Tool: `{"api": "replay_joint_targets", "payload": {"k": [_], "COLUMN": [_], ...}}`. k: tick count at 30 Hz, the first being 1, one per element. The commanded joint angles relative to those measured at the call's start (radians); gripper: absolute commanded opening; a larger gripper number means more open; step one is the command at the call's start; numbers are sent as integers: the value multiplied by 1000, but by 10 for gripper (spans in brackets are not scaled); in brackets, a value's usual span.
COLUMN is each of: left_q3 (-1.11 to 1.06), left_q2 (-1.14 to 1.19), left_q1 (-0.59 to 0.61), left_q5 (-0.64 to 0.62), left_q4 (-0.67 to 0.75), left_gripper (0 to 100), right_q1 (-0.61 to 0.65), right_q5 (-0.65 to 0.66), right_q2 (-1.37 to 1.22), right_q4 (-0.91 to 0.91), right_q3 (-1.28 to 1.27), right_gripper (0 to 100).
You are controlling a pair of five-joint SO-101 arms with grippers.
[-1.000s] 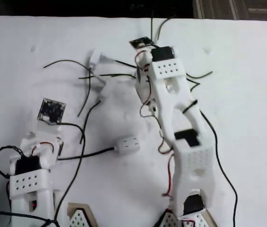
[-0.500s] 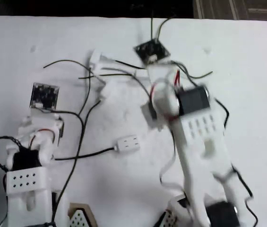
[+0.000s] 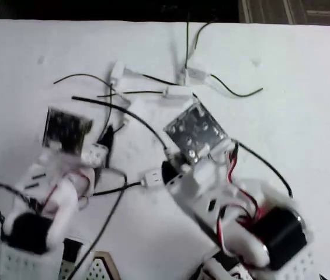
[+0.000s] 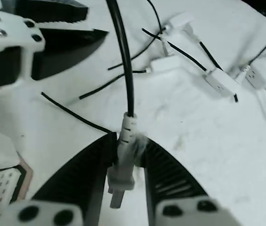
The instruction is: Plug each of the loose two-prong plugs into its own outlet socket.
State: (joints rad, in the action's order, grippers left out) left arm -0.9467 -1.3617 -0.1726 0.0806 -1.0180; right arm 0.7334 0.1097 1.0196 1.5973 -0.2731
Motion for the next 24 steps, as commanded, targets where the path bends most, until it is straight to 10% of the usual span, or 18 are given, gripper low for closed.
{"api": "replay_joint_targets", "payload": {"k": [1, 24], "left_q3": [3, -137], "left_q2": [-148, -455], "left_q1": [-183, -501], "left_q5": [-35, 230], "left_q4": [-3, -180], "left_gripper": [142, 81], "right_q1": [111, 231], "right_q5": [-41, -32], "right_q2": [51, 64], "right_q4": [-27, -219], "right_q3": [-23, -358], "right_gripper": [17, 17]}}
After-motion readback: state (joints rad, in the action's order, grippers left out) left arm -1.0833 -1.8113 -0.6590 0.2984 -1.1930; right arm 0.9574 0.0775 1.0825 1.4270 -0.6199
